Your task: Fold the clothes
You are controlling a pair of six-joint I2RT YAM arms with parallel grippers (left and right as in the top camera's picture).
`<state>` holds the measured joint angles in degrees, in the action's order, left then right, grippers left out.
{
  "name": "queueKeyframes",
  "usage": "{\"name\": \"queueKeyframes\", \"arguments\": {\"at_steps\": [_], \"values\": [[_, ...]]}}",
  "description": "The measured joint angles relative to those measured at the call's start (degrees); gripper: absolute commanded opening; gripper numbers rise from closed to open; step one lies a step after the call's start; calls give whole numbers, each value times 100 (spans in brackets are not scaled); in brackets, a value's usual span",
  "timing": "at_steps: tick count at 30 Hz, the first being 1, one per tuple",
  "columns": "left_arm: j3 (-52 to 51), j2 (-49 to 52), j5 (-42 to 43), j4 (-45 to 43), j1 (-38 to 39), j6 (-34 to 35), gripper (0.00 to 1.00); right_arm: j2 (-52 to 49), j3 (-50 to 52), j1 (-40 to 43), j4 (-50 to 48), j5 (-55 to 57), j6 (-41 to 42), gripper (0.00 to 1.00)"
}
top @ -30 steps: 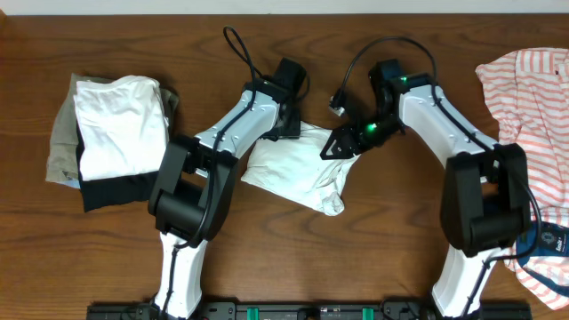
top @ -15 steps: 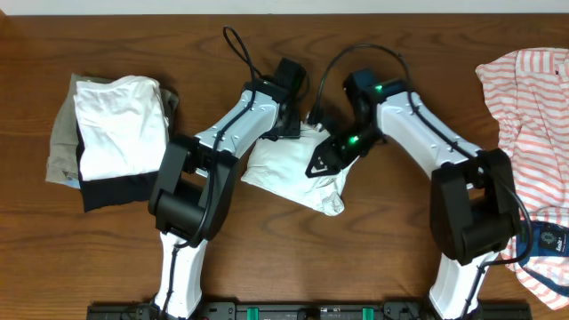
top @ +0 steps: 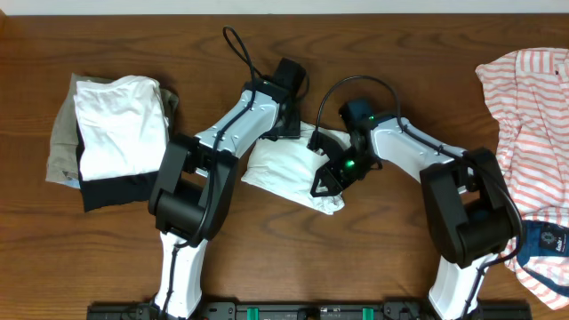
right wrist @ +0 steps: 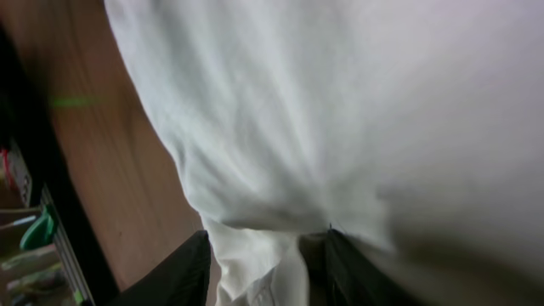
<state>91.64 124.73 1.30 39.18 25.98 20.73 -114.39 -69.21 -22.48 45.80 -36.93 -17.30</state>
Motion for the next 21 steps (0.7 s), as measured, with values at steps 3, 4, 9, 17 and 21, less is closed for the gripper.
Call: {"name": "queueKeyframes", "arguments": {"at_steps": [3,4,9,17,21], "values": [[0,0,0,2,0,0,59,57,39,-37,-105,136,219,41],[0,0,0,4,0,2,59,66,39,-50,-131,166,269,41],[2,0,-2,87,-2,2,59,90,42,-68,-205,308,424,40],[83,0,26,1134,-31,184,45,90,-9,17,-223,420,535,45],[85,2,361,1814,-66,339,41,94,-140,286,-404,719,595,51]]}}
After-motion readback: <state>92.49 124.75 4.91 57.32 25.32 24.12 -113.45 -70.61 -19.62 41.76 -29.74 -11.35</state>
